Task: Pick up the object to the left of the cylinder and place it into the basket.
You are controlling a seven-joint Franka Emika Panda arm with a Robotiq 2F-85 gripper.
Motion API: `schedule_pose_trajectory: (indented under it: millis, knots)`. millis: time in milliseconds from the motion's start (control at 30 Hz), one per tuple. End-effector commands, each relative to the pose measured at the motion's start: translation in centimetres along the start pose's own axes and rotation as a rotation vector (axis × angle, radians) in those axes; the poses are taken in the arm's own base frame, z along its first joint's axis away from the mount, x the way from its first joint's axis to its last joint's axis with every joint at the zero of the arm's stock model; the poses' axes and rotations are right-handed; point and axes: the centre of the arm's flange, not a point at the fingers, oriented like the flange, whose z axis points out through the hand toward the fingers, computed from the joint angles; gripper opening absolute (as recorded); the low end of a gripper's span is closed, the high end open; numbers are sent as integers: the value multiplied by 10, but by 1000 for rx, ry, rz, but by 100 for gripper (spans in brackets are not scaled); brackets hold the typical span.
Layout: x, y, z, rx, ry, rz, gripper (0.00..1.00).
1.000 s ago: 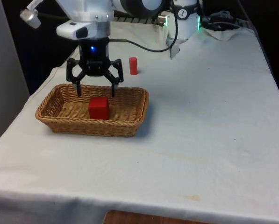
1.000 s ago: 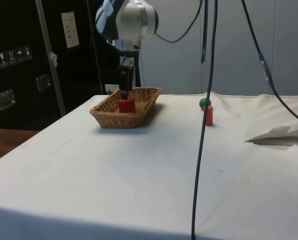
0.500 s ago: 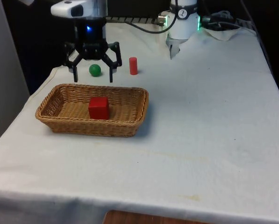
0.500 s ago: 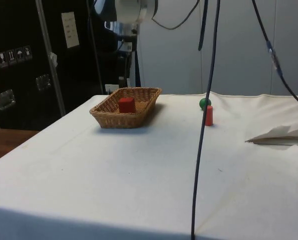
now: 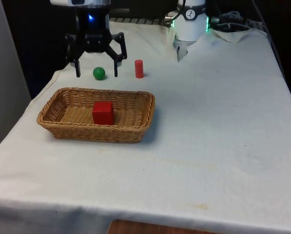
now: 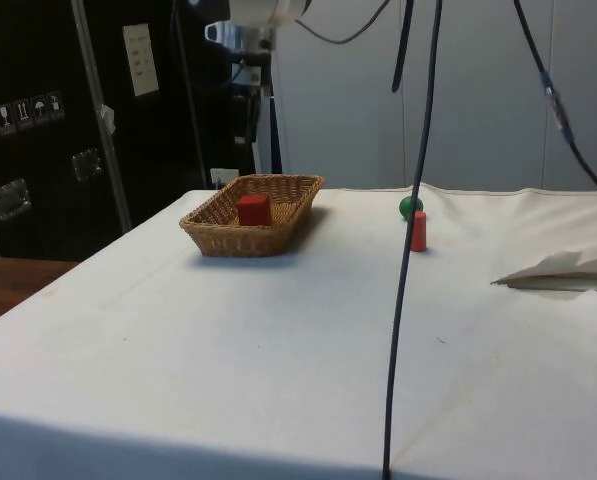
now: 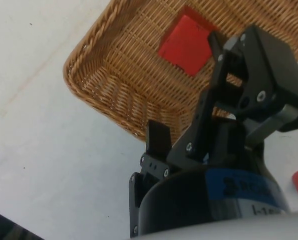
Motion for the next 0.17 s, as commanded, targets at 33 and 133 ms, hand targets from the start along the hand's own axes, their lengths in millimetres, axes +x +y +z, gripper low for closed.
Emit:
schedule_pose_trajectory:
  millis: [33, 133]
  knots:
    - [0, 1, -4, -9, -7, 2, 100]
    - [0, 2, -3, -5, 1, 1, 100]
